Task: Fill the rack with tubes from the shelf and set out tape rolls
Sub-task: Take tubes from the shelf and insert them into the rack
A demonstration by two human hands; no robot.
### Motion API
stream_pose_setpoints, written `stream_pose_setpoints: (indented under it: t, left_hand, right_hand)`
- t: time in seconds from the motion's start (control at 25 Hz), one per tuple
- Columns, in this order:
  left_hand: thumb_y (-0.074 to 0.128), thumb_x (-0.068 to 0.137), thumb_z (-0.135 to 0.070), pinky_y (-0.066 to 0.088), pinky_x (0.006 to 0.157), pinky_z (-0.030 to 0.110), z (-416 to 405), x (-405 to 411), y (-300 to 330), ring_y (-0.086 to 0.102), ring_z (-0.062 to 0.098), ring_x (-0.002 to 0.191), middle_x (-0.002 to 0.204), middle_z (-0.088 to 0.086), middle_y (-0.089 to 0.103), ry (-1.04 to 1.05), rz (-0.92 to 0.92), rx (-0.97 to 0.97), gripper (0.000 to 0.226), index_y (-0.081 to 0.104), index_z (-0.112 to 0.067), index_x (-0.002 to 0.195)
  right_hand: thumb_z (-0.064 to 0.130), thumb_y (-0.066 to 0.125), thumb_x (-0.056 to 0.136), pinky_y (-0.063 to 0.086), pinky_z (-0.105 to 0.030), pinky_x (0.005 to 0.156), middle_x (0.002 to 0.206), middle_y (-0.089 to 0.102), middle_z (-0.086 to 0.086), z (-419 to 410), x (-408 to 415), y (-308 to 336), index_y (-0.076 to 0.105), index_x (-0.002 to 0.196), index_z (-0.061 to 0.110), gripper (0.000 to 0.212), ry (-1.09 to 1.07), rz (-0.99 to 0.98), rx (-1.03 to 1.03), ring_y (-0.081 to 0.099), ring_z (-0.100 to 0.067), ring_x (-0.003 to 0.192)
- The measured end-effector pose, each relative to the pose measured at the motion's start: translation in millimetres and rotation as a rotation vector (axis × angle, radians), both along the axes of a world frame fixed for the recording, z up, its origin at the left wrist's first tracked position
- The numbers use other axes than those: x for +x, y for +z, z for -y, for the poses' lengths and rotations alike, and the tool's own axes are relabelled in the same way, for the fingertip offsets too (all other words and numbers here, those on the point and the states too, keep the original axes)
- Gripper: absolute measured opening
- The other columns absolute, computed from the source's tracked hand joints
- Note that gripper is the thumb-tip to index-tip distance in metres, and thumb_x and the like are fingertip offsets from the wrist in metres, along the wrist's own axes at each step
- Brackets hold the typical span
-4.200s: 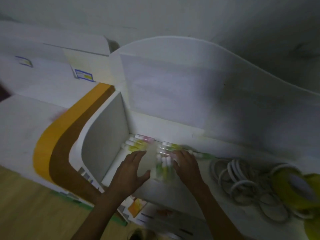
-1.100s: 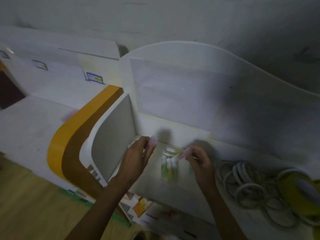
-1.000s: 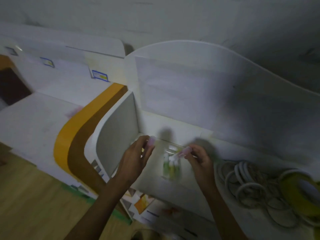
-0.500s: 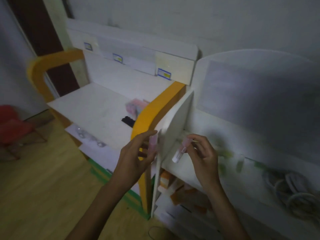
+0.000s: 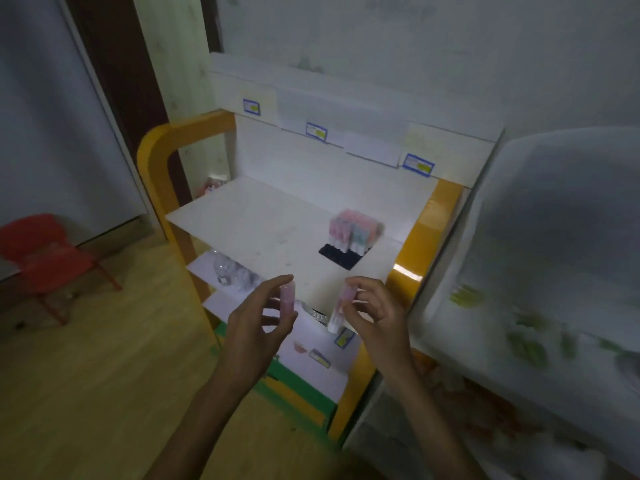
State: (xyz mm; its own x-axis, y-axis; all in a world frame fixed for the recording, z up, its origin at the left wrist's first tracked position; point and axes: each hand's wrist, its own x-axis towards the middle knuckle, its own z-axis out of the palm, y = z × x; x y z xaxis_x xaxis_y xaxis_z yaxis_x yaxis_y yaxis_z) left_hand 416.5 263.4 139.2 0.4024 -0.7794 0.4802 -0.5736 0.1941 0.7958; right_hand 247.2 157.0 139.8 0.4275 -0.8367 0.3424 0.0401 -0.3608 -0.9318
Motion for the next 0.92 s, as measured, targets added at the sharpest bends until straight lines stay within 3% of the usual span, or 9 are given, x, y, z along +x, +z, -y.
stream_pose_setpoints:
  t: [0.32, 0.48, 0.68, 0.84, 0.92]
  left_hand:
    - [0.069, 0.087, -0.009, 0.054, 0.07, 0.013, 79.7, 80.2, -25.7, 0.063, 0.001, 0.088, 0.097, -0.014, 0.063, -0.122, 0.013, 0.032, 0.043, 0.054, -0.026, 0.123]
    - [0.073, 0.082, -0.003, 0.054, 0.07, 0.015, 152.2, 105.3, -42.8, 0.063, 0.003, 0.089, 0.103, -0.008, 0.063, -0.232, -0.019, 0.075, 0.049, 0.055, -0.03, 0.118]
    - [0.074, 0.083, -0.009, 0.053, 0.072, 0.014, 235.1, 117.9, -49.2, 0.063, 0.004, 0.092, 0.107, -0.005, 0.064, -0.343, -0.024, 0.109, 0.039, 0.06, -0.021, 0.117]
    - [0.068, 0.089, -0.024, 0.054, 0.079, 0.029, 286.3, 111.2, -51.3, 0.062, 0.01, 0.092, 0.103, -0.007, 0.066, -0.43, 0.097, 0.1, 0.02, 0.062, -0.027, 0.108]
    - [0.065, 0.09, -0.02, 0.051, 0.079, 0.031, 307.6, 101.7, -48.8, 0.06, 0.017, 0.09, 0.099, -0.004, 0.066, -0.482, 0.168, 0.06, 0.016, 0.059, -0.029, 0.101]
  right_hand:
    - [0.008, 0.07, 0.085, 0.057, -0.025, 0.075, 0.104, 0.067, 0.014, 44.8, 69.1, -44.5, 0.064, 0.107, 0.024, 0.027, -0.222, -0.065, 0.033, 0.065, -0.006, 0.094]
    - [0.004, 0.071, 0.083, 0.058, -0.027, 0.075, 0.102, 0.07, 0.007, 89.3, 95.3, -74.7, 0.064, 0.11, 0.012, 0.029, -0.378, -0.051, 0.045, 0.067, -0.007, 0.091]
    - [0.007, 0.069, 0.087, 0.05, -0.01, 0.075, 0.101, 0.067, 0.012, 128.7, 108.2, -77.4, 0.061, 0.106, 0.027, 0.029, -0.551, -0.045, 0.12, 0.064, 0.003, 0.092]
    - [0.012, 0.067, 0.087, 0.052, -0.013, 0.072, 0.102, 0.068, 0.006, 140.9, 107.5, -74.6, 0.062, 0.103, 0.023, 0.02, -0.642, -0.025, 0.186, 0.065, -0.001, 0.09]
    - [0.009, 0.067, 0.087, 0.052, -0.015, 0.071, 0.102, 0.067, 0.008, 142.8, 107.0, -73.5, 0.062, 0.103, 0.023, 0.021, -0.694, -0.008, 0.215, 0.065, -0.002, 0.089]
